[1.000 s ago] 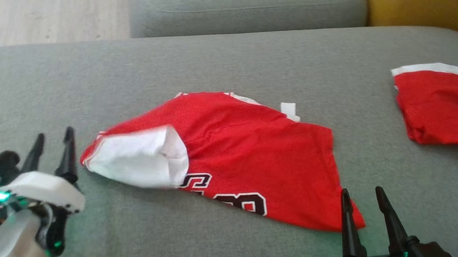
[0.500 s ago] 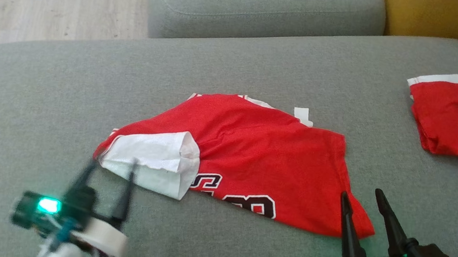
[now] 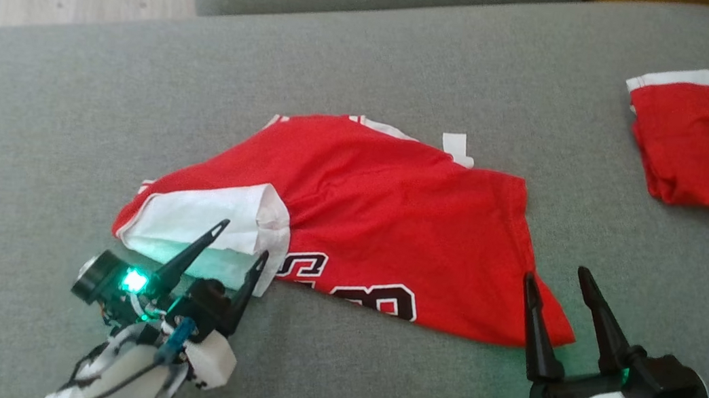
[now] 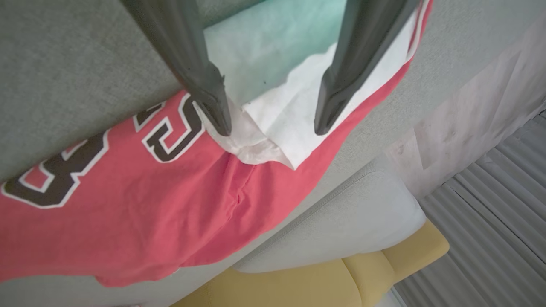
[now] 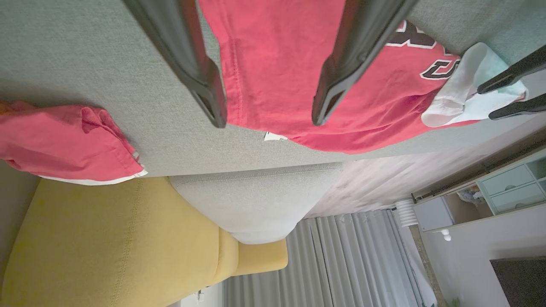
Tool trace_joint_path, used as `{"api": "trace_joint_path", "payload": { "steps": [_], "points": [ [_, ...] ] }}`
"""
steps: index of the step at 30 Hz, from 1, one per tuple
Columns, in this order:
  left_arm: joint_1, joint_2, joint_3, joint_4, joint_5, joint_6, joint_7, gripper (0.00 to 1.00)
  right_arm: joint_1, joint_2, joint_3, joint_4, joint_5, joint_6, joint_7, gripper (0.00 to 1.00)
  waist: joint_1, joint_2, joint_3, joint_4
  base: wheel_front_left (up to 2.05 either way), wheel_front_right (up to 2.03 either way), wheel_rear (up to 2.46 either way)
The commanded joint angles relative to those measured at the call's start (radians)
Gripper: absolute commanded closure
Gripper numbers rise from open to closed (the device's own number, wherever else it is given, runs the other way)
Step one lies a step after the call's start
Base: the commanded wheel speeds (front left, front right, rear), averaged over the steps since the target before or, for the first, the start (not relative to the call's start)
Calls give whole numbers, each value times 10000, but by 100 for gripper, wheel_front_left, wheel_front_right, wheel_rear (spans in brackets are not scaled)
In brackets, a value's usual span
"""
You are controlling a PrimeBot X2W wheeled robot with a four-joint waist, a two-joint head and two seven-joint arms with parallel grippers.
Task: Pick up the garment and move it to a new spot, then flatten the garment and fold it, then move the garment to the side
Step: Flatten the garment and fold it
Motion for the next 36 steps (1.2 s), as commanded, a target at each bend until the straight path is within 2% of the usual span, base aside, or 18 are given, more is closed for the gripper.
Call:
{"api": "trace_joint_path", "payload": {
  "steps": [1, 8, 14, 15, 16, 18, 19, 22, 25, 27, 30, 33, 34, 35, 36],
  "points": [
    [-547, 104, 306, 89, 51, 10, -78, 0, -387, -139, 264, -297, 20, 67, -53, 0, -2, 0, 182, -122, 0, 0, 0],
    [-774, -47, 323, 799, -106, 91, -127, 0, -470, -173, 226, -288, 0, 67, -53, 0, -2, 0, 277, -294, 0, 0, 0],
    [-310, 43, 350, 390, -240, 278, -134, 0, -391, -196, 164, -282, 0, 67, -53, 0, -2, 0, 165, -346, 0, 0, 0],
    [-238, 75, 352, 342, -257, 293, -135, 17, -386, -198, 160, -278, -1, 67, -53, 0, -2, 0, 146, -346, 0, 0, 0],
    [-238, 75, 352, 342, -257, 293, -135, 17, -386, -198, 160, -278, -1, 67, -53, 0, -2, 0, 146, -346, 0, 0, 0],
    [-131, 107, 364, 269, -303, 322, -135, 35, -382, -197, 146, -275, -9, 67, -53, 0, -2, 0, 109, -337, 0, 0, 0],
    [-88, 118, 368, 249, -323, 336, -135, 52, -379, -195, 138, -274, -12, 67, -53, 0, -2, 0, 93, -329, 0, 0, 0],
    [-8, 144, 388, 236, -397, 345, -136, 68, -370, -187, 138, -277, -24, 67, -53, 0, -2, 0, 57, -307, 0, 0, 0],
    [10, 162, 391, 240, -436, 356, -136, 71, -359, -179, 154, -285, -31, 67, -53, 0, -2, 0, 46, -297, 0, 0, 0],
    [1, 167, 384, 240, -448, 366, -136, 86, -346, -183, 161, -300, -27, 67, -53, 0, -2, 0, 51, -291, 0, 0, 0],
    [-39, 180, 355, 214, -445, 361, -136, 100, -327, -200, 162, -311, -12, 67, -53, 0, -2, 0, 67, -267, 0, 0, 0],
    [-59, 217, 297, 219, -398, 376, -137, 99, -312, -217, 168, -298, -1, 67, -53, 0, -2, 0, 63, -245, 0, 0, 0],
    [-70, 235, 262, 229, -355, 396, -137, 84, -308, -222, 167, -292, 3, 67, -53, 0, -2, 0, 59, -237, 0, 0, 0],
    [-88, 258, 219, 217, -293, 430, -137, 57, -306, -226, 163, -286, 9, 67, -53, 0, -2, 0, 54, -229, 0, 0, 0],
    [-105, 289, 169, 210, -225, 460, -137, 11, -304, -230, 162, -277, 15, 67, -53, 0, -2, 0, 45, -223, 0, 0, 0]
  ]
}}
